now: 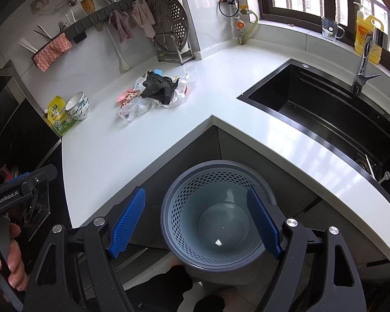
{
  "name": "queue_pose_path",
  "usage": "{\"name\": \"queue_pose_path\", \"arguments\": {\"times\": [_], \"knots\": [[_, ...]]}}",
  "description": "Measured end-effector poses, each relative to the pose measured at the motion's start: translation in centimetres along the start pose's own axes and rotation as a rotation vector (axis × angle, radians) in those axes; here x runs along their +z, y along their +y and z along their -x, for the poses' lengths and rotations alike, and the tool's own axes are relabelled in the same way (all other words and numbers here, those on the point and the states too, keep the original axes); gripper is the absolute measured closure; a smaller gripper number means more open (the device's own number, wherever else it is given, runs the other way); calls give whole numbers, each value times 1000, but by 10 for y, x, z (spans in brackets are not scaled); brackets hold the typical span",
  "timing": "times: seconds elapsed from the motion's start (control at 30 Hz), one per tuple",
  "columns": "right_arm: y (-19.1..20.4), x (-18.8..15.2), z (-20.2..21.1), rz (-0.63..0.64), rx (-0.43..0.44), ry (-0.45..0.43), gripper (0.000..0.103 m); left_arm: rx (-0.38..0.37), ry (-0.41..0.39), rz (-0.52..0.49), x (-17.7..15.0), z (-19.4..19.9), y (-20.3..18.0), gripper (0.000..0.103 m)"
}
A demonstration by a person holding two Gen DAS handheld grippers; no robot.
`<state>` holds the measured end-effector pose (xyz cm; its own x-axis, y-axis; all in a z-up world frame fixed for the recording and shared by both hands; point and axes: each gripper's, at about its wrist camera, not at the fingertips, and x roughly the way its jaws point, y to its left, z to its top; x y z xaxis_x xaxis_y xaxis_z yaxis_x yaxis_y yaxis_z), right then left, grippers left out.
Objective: Collect trash
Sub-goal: 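Move both tools toward the trash pile on the counter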
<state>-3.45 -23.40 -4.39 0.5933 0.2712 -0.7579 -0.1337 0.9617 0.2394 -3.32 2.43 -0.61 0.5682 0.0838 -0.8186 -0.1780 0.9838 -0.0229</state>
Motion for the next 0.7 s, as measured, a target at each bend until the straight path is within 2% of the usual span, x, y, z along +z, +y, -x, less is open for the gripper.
{"name": "queue_pose_path", "arguments": {"times": [0.13,0.3,0.53,0.7], "knots": [[14,25,-15,35,-14,-21,26,4,-19,23,27,-18,15,6],[26,66,-50,-5,-31,-23,26,5,-36,2,78,-52,36,6],[58,128,-123,-14,-62,20,26,39,-74,-42,140,-106,69,6],[85,162,-166,-16,-68,29,26,25,-28,-77,175,-153,86,6]]}}
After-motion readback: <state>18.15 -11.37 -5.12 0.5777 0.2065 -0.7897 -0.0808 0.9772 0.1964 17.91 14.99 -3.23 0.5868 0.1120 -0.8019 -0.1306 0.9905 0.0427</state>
